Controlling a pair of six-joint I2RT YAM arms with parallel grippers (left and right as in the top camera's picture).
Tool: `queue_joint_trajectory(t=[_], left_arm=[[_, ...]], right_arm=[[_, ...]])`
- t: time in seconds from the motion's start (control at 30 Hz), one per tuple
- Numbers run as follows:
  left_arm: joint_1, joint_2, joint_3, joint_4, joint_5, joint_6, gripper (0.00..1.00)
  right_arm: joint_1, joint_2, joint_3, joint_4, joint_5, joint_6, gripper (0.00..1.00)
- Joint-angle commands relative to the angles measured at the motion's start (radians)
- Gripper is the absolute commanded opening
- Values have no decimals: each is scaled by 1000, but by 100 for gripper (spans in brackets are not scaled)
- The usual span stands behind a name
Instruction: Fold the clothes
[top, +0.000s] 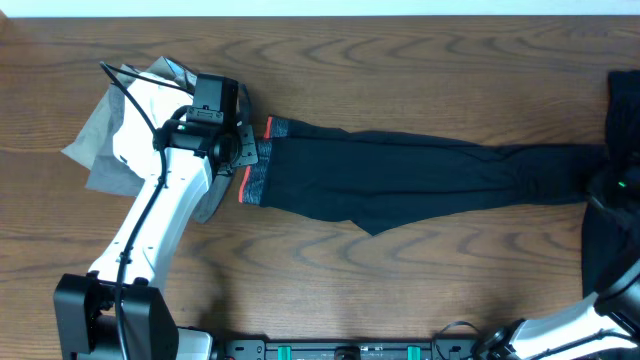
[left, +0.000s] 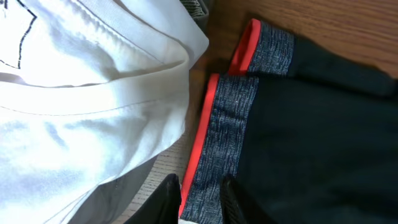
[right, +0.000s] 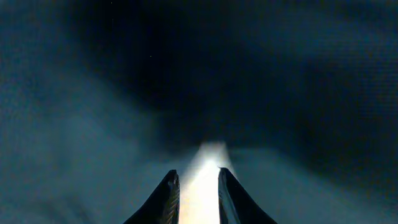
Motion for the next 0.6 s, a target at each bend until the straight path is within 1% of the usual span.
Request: queue_joint_trajectory(t=[0.0, 0.1, 0.23, 0.3, 0.33, 0.43, 0.57], left_arm=[[1, -13, 26, -2, -12, -5, 24], [1, -13, 26, -2, -11, -5, 24], [1, -13, 26, -6, -11, -5, 24], [1, -13, 26, -16, -11, -5, 25], [1, -13, 26, -22, -11, -5, 24], [1, -13, 26, -28, -11, -4, 24], [1, -13, 26, -29, -11, -5, 25]], right_arm=[[-102, -4, 3, 13, 79, 45, 20], [-174, 3, 3, 59, 79, 51, 19], [-234, 22, 3, 77, 111, 52, 17], [-256, 19, 5, 74, 131, 90, 14], [-264, 18, 8, 71, 110, 114, 14], [-272, 8, 24, 76, -92, 126, 15], [-254, -7, 64, 76, -377, 86, 18]])
